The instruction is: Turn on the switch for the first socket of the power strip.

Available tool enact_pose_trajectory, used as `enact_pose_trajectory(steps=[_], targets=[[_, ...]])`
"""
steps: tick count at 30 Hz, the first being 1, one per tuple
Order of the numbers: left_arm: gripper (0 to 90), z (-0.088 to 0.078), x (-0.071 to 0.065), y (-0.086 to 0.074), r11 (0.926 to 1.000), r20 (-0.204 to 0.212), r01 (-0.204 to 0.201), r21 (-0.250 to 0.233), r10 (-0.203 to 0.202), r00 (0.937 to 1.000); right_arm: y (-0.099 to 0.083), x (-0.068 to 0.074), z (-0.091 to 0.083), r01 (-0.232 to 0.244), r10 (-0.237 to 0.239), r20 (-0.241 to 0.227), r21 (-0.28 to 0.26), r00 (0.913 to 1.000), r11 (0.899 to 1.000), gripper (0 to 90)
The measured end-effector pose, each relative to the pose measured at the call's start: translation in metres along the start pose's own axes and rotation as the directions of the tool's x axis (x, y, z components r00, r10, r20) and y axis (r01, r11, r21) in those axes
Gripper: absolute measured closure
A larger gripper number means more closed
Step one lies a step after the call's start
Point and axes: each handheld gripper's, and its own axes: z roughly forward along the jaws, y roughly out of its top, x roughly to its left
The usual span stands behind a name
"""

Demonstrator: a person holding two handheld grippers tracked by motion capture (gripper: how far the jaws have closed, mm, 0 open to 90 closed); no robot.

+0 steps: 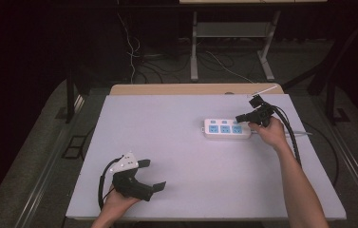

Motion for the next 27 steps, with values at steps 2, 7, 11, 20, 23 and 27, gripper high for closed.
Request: enact_pose_trajectory(steps=[2,7,11,20,23,27], targets=[[0.0,0.0,0.0,0.0,1.0,-0.001,0.002,-0.002,-0.002,1.0,0.0,-0.001,0.004,-0.007,0.007,-0.001,-0.007,1.0,1.0,89.5],[0.0,-0.001,0.0,0.0,1.0,-0.001,0.0,-0.001,0.0,1.0,-0.001,-0.002,0.009,-0.017,0.017,0.004,-0.009,0.9999,1.0,89.5],[0.0,0.0,0.0,0.0,1.0,0.0,0.0,-0.001,0.0,1.0,-0.003,-0.004,0.01,-0.04,0.04,-0.012,-0.026,0.9991,0.999,89.5],[0.0,0.0,0.0,0.0,1.0,0.003,-0.008,0.005,0.008,1.0,-0.006,-0.004,0.011,-0.03,0.03,-0.009,-0.043,0.9995,0.999,89.8],[0.0,0.001,-0.001,0.0,1.0,0.003,-0.006,0.005,0.006,1.0,-0.008,-0.004,0.011,-0.03,0.03,-0.006,-0.054,0.9995,0.998,89.9],[0.0,0.0,-0.001,0.0,1.0,0.002,-0.006,0.006,0.006,1.0,-0.01,-0.004,0.012,-0.034,0.033,-0.005,-0.065,0.9994,0.997,89.9]])
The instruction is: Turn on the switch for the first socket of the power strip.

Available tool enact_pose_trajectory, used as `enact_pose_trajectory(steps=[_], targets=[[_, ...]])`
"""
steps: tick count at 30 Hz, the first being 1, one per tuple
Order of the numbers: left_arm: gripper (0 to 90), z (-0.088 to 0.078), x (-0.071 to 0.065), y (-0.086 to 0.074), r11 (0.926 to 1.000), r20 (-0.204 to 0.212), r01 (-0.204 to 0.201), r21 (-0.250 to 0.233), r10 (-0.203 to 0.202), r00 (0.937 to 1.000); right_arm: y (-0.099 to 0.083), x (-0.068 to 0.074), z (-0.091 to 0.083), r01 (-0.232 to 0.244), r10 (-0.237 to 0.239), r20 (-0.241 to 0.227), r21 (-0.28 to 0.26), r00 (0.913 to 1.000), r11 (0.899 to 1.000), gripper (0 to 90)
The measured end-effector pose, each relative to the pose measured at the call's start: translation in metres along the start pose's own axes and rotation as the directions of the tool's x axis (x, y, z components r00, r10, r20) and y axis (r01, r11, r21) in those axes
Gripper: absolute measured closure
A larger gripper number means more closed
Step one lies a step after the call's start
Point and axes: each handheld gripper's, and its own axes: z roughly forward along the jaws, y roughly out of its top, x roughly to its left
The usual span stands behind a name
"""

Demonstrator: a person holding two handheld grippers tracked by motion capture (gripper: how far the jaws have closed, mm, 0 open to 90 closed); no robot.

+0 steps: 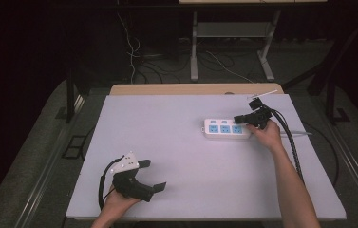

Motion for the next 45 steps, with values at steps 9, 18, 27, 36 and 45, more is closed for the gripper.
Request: enact_pose_trajectory(steps=[9,18,27,36,45], targets=[[0.0,0.0004,-0.0002,-0.0005,1.0,-0.002,0.0,0.002,0.0,1.0,-0.0058,-0.0025,0.0001,-0.024,0.023,-0.016,-0.038,0.9996,0.999,90.0],[0.0,0.0,0.0003,-0.0008,1.0,-0.004,0.003,0.001,-0.003,1.0,-0.0084,-0.0032,0.0004,-0.028,0.027,-0.013,-0.044,0.9995,0.999,90.0],[0.0,0.0,0.0011,-0.0008,1.0,-0.006,0.005,0.004,-0.005,1.0,-0.0083,-0.0032,0.0003,-0.023,0.022,-0.013,-0.046,0.9997,0.999,90.0],[0.0,-0.001,0.002,-0.0007,1.0,-0.003,0.007,-0.004,-0.007,1.0,-0.0054,-0.0026,-0.001,-0.052,0.052,-0.003,-0.036,0.9986,0.998,90.0],[0.0,-0.0002,0.0028,-0.0008,1.0,-0.004,0.009,0.001,-0.009,1.0,-0.0056,0.0001,-0.0035,-0.038,0.038,0.0,-0.027,0.9993,0.999,89.9]])
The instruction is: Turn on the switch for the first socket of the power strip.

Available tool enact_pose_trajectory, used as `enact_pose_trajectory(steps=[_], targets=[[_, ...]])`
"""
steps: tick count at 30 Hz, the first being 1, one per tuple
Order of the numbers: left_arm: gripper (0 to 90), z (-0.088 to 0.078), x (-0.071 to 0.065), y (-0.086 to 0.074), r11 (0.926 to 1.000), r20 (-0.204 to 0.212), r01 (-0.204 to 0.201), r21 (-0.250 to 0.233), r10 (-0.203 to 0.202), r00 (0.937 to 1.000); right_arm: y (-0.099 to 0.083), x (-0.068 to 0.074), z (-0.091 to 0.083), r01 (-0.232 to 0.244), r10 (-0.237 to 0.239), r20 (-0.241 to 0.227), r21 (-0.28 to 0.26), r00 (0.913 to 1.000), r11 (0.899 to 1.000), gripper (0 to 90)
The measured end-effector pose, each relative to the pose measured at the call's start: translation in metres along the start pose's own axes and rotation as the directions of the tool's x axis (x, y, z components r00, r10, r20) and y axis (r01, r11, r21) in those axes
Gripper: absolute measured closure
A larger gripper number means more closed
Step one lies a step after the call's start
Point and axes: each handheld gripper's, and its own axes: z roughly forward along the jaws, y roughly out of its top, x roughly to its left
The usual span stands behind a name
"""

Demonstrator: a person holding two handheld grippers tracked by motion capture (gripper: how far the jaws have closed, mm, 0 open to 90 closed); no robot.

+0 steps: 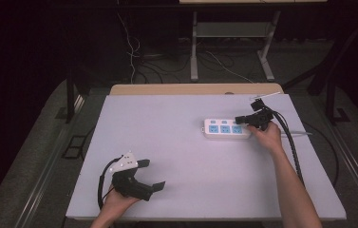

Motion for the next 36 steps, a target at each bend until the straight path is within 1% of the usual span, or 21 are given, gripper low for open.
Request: enact_pose_trajectory(steps=[8,22,26,29,36], targets=[[0.0,-0.001,0.0,0.0,1.0,0.0,0.002,-0.002,-0.002,1.0,0.003,0.008,-0.008,0.025,-0.025,0.004,-0.007,0.9997,1.0,89.6],[0.0,0.0,-0.001,0.0,1.0,0.003,0.002,-0.002,-0.002,1.0,0.006,0.018,-0.031,0.024,-0.024,0.02,-0.008,0.9995,1.0,89.4],[0.0,0.0,-0.001,0.0,1.0,0.004,0.002,-0.002,-0.002,1.0,0.006,0.024,-0.036,0.028,-0.028,0.022,-0.001,0.9994,1.0,89.4],[0.0,0.0,-0.001,0.0,1.0,0.004,0.002,-0.003,-0.002,1.0,0.007,0.03,-0.043,0.034,-0.033,0.02,-0.007,0.9992,0.999,89.4],[0.0,0.0,-0.001,0.0,1.0,0.004,0.0,-0.003,0.0,1.0,0.004,0.039,-0.052,0.044,-0.044,0.016,-0.01,0.9989,0.999,89.4]])
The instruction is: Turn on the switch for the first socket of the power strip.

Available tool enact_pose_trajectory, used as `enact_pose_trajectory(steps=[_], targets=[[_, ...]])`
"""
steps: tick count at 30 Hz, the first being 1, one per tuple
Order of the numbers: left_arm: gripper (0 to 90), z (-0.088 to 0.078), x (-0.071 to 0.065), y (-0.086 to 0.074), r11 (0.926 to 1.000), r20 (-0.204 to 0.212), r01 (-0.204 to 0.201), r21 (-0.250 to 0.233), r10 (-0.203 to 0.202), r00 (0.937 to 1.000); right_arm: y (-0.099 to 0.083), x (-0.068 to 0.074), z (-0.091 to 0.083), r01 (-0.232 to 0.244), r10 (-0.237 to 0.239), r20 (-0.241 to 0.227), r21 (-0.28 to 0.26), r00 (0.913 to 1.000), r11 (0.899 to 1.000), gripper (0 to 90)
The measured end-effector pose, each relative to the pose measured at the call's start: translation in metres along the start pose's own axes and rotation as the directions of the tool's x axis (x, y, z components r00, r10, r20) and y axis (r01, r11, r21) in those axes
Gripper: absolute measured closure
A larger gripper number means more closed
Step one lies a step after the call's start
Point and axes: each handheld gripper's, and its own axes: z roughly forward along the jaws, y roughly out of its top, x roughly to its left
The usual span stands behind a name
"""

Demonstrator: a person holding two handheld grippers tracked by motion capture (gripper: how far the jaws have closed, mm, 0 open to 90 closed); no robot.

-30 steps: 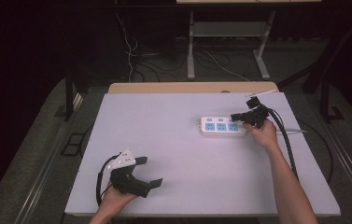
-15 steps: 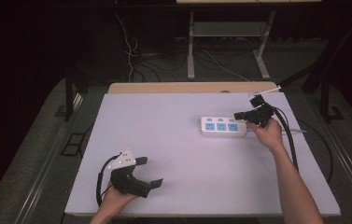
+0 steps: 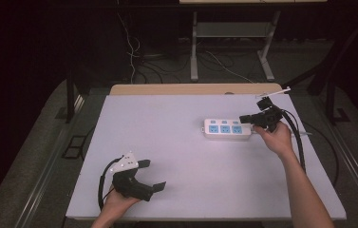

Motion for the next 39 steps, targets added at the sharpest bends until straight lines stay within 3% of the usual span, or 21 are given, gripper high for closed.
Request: enact_pose_trajectory(steps=[10,13,22,29,34,36,39], targets=[[0.0,0.0,-0.001,0.0,1.0,0.001,0.0,0.002,0.0,1.0,-0.014,0.015,-0.019,-0.013,0.012,-0.032,-0.033,0.9994,0.999,88.6],[0.0,0.0,-0.001,0.0,1.0,0.0,-0.001,0.0,0.001,1.0,-0.018,0.02,-0.025,-0.014,0.012,-0.043,-0.045,0.999,0.999,84.4],[0.0,0.0,-0.001,0.0,1.0,-0.002,-0.001,-0.001,0.001,1.0,-0.03,0.039,-0.039,-0.023,0.015,-0.072,-0.107,0.9973,0.994,54.6],[0.0,0.0,-0.001,0.0,1.0,-0.002,0.0,0.0,0.0,1.0,-0.043,0.052,-0.042,-0.01,0.002,-0.071,-0.111,0.9974,0.994,33.6],[0.0,0.0,-0.001,0.0,1.0,-0.003,0.0,-0.001,0.0,1.0,-0.052,0.06,-0.046,-0.007,-0.003,-0.077,-0.118,0.9971,0.993,11.8],[0.0,0.0,-0.001,0.0,1.0,-0.004,0.0,-0.002,0.0,1.0,-0.057,0.063,-0.048,-0.001,-0.009,-0.084,-0.12,0.9964,0.993,10.0],[0.0,0.0,-0.001,0.0,1.0,-0.004,0.0,-0.002,0.0,1.0,-0.064,0.068,-0.052,0.015,-0.027,-0.094,-0.119,0.9952,0.993,0.0]])
